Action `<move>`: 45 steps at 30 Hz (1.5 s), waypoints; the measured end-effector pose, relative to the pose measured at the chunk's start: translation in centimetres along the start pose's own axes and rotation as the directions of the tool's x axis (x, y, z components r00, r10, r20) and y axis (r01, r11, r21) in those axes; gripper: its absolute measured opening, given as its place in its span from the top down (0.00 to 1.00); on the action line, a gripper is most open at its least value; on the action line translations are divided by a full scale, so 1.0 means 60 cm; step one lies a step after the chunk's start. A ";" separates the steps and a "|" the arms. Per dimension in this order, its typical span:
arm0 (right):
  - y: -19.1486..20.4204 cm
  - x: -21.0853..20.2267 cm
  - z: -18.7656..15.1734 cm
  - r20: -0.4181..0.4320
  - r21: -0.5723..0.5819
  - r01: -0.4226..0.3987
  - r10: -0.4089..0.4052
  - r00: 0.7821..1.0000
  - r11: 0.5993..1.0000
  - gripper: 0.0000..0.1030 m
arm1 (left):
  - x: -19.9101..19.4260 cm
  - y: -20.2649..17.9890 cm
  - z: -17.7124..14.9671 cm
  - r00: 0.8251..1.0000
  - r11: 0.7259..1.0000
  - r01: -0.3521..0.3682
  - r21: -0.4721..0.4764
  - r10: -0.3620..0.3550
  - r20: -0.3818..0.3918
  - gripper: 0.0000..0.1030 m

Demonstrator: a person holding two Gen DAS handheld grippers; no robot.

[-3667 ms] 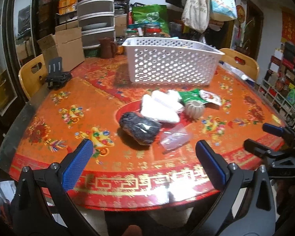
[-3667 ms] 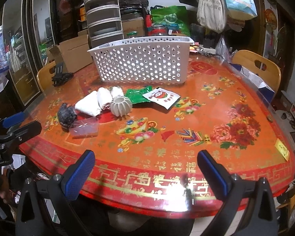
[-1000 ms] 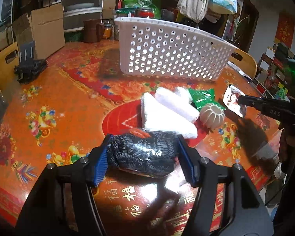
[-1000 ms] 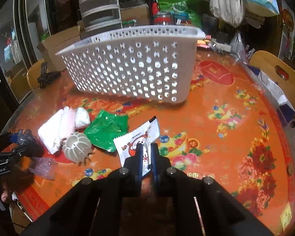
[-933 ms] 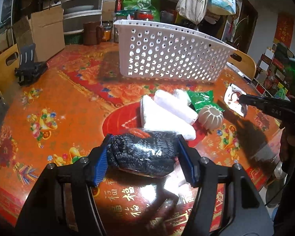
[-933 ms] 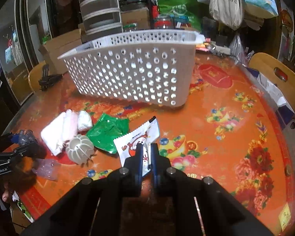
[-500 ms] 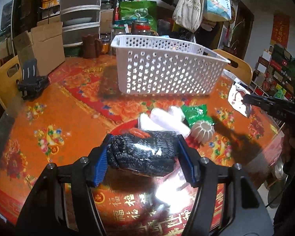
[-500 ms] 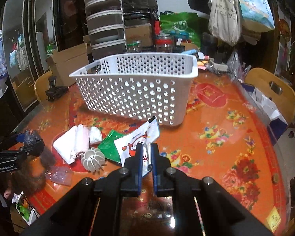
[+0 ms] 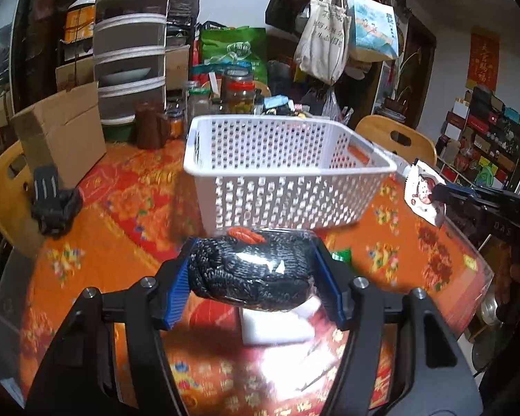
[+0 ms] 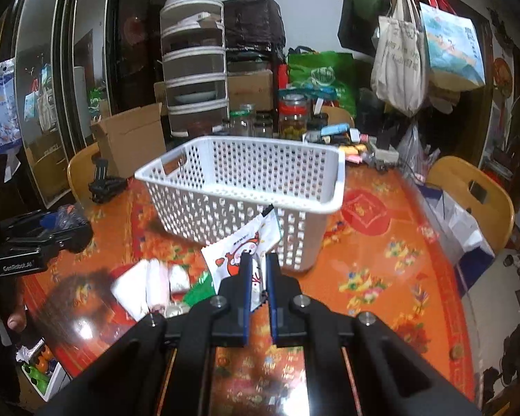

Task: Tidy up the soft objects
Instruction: 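Carry the sock bundle and sachet into the white basket and release both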

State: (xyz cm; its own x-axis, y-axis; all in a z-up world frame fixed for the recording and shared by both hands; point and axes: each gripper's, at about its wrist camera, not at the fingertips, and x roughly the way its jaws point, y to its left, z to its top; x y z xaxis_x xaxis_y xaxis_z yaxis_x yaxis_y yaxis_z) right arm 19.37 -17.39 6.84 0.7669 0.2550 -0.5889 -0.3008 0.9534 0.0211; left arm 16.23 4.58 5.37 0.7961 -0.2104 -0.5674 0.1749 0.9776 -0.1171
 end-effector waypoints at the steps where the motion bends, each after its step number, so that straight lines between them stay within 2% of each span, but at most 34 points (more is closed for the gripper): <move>1: -0.001 0.000 0.009 0.004 -0.002 -0.001 0.001 1.000 1.000 0.94 | 0.001 0.000 0.013 1.000 1.000 0.003 0.000 -0.003 0.006 0.41; 8: -0.006 0.013 0.074 0.012 -0.011 0.006 -0.006 1.000 1.000 0.94 | 0.024 -0.007 0.098 1.000 1.000 0.015 0.005 -0.015 0.017 0.41; 13: -0.018 0.058 0.122 -0.014 -0.013 0.012 -0.012 1.000 1.000 0.94 | 0.068 -0.009 0.173 1.000 1.000 0.016 -0.003 -0.016 -0.010 0.41; 19: -0.031 0.144 0.170 -0.095 -0.022 0.036 -0.038 0.995 0.999 0.94 | 0.152 -0.006 0.246 0.997 1.000 -0.002 -0.001 0.001 -0.081 0.41; 23: -0.041 0.191 0.184 -0.141 -0.015 0.041 -0.043 0.989 0.999 0.94 | 0.218 0.002 0.271 0.989 1.000 -0.015 -0.026 0.011 -0.146 0.41; 25: -0.043 0.216 0.187 -0.169 -0.022 0.050 -0.053 0.984 0.999 0.94 | 0.252 0.004 0.277 0.982 0.999 -0.038 -0.013 0.035 -0.185 0.41; 29: -0.053 0.270 0.186 -0.256 -0.020 0.056 -0.060 0.965 0.998 0.94 | 0.326 0.001 0.271 0.958 0.999 -0.040 -0.009 0.036 -0.283 0.41; 35: -0.058 0.326 0.173 -0.341 -0.036 0.074 -0.082 0.937 0.997 0.94 | 0.394 -0.012 0.247 0.929 0.998 -0.054 0.019 0.057 -0.366 0.41; 38: -0.053 0.350 0.163 -0.380 -0.065 0.090 -0.108 0.919 0.994 0.94 | 0.413 -0.016 0.239 0.920 0.998 -0.053 0.017 0.056 -0.388 0.41; 41: -0.049 0.364 0.157 -0.399 -0.068 0.086 -0.106 0.911 0.994 0.94 | 0.428 -0.018 0.230 0.910 0.999 -0.041 0.012 0.042 -0.413 0.41; 45: -0.044 0.374 0.155 -0.410 -0.073 0.076 -0.100 0.907 0.994 0.94 | 0.437 -0.016 0.223 0.905 0.999 -0.033 0.000 0.030 -0.424 0.39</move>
State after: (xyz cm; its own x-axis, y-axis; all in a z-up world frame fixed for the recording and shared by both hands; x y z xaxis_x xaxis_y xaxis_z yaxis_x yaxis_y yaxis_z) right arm 42.63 -12.71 1.09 0.4933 0.0703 -0.8670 -0.2824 0.9557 -0.0832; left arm 44.70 -1.96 1.51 0.4800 -0.1588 -0.8628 0.1482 0.9840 -0.0986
